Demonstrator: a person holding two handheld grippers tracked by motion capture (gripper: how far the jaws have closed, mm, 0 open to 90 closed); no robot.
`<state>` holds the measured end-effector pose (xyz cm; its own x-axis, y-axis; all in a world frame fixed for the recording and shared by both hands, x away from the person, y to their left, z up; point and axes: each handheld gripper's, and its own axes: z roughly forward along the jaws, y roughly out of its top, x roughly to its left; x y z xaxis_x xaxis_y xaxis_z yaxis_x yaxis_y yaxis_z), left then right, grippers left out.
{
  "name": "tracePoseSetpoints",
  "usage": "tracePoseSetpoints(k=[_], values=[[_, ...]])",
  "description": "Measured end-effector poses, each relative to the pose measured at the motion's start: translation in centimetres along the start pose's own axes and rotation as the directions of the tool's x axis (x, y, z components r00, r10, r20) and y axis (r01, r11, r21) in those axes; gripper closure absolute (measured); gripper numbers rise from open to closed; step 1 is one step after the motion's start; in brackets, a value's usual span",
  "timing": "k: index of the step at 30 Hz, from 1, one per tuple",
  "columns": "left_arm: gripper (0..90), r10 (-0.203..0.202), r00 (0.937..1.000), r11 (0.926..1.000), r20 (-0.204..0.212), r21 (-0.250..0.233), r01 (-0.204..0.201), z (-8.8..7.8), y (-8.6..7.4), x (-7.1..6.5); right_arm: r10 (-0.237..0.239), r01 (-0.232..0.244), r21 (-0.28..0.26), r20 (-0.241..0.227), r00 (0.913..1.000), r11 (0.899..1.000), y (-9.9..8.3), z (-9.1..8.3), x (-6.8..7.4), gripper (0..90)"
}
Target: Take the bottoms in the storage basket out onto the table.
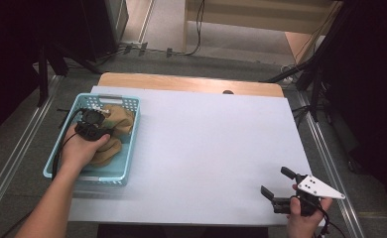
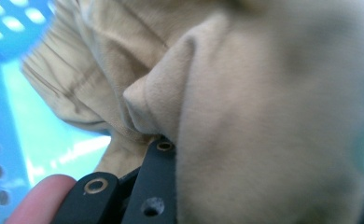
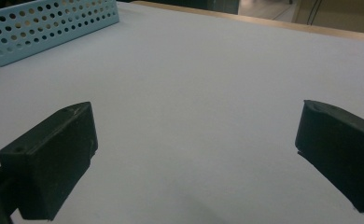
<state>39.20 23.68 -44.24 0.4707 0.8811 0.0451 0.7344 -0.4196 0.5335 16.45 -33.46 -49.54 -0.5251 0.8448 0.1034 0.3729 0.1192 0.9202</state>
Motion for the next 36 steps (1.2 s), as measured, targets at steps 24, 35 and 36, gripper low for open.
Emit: tracePoseSetpoints(k=[24, 35, 36], values=[[80.8, -0.038, 0.9993, 0.9019, 0.007, -0.43, 0.037, -5.0, -0.6, -0.4, -0.003, 0.003, -0.012, 0.006, 1.0, 1.0, 0.0, -0.3, 0.0, 0.0], [80.8, -0.046, 0.9989, 0.8409, 0.009, -0.54, 0.043, -6.8, -0.9, -0.4, -0.014, 0.014, -0.01, 0.019, 0.9997, 1.0, -0.1, -0.2, -0.1, 0.0], [80.8, -0.046, 0.9989, 0.8409, 0.009, -0.54, 0.043, -6.8, -0.9, -0.4, -0.014, 0.014, -0.009, 0.019, 0.9997, 1.0, -0.1, -0.2, -0.1, 0.0]])
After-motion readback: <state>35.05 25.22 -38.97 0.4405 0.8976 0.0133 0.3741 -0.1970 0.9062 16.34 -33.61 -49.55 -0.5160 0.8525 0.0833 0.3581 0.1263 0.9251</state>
